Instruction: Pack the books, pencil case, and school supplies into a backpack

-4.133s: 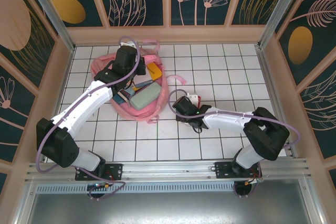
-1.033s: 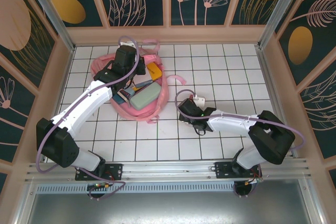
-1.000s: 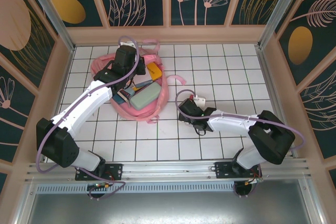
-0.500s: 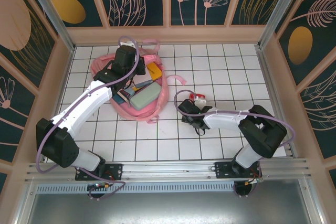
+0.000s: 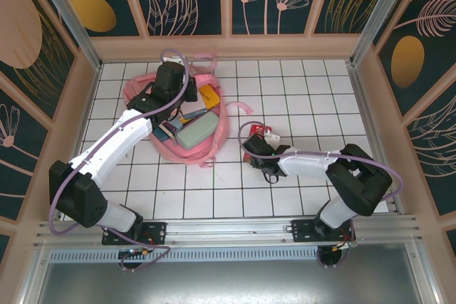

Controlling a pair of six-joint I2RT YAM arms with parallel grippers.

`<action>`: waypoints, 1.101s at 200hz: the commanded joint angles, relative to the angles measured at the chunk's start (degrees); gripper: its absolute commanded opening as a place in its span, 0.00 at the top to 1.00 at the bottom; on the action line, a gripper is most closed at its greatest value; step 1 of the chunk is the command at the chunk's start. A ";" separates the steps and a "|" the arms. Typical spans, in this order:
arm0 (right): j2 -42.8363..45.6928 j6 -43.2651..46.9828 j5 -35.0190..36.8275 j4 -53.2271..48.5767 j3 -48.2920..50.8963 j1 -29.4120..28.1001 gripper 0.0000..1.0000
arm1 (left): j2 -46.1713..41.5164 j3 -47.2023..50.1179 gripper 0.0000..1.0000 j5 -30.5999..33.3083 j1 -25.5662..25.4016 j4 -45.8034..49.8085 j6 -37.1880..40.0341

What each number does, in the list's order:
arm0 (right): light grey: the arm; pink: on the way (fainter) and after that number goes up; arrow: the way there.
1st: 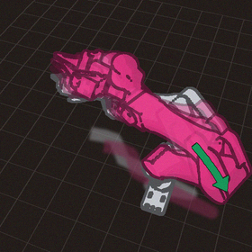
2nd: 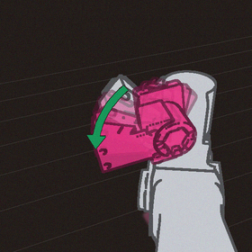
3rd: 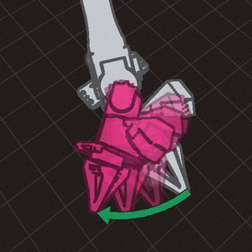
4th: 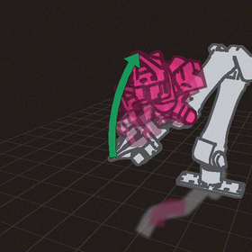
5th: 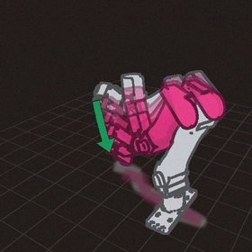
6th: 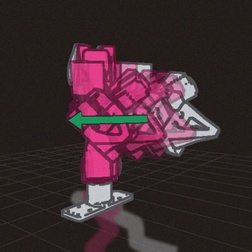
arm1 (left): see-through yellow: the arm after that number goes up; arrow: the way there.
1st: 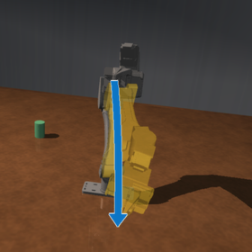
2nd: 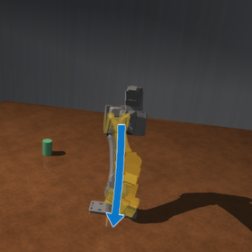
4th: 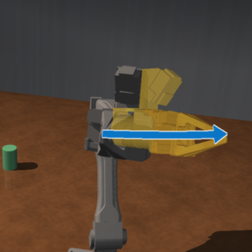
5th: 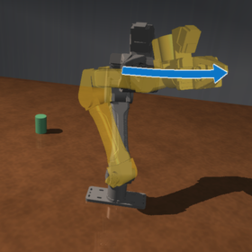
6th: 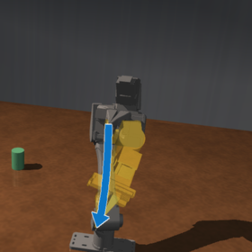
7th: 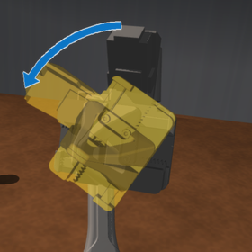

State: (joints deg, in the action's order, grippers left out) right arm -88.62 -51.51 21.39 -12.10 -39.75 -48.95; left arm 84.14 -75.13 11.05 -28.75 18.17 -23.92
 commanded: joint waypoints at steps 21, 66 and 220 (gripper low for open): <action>0.27 -0.21 -1.25 -0.22 1.86 0.17 0.89 | -1.61 -0.05 1.00 -0.58 0.41 -6.40 -1.05; 2.52 -0.39 -0.34 -0.89 2.22 0.27 1.00 | -1.59 -0.10 1.00 -0.70 0.43 -6.40 -1.04; 27.08 13.81 -2.33 3.99 -1.01 0.20 1.00 | -1.76 -0.19 1.00 -0.41 0.54 -6.40 -1.19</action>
State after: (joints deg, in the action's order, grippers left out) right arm -63.66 -42.24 21.47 -11.81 -37.69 -48.93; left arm 84.14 -75.09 10.94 -28.71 18.17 -23.94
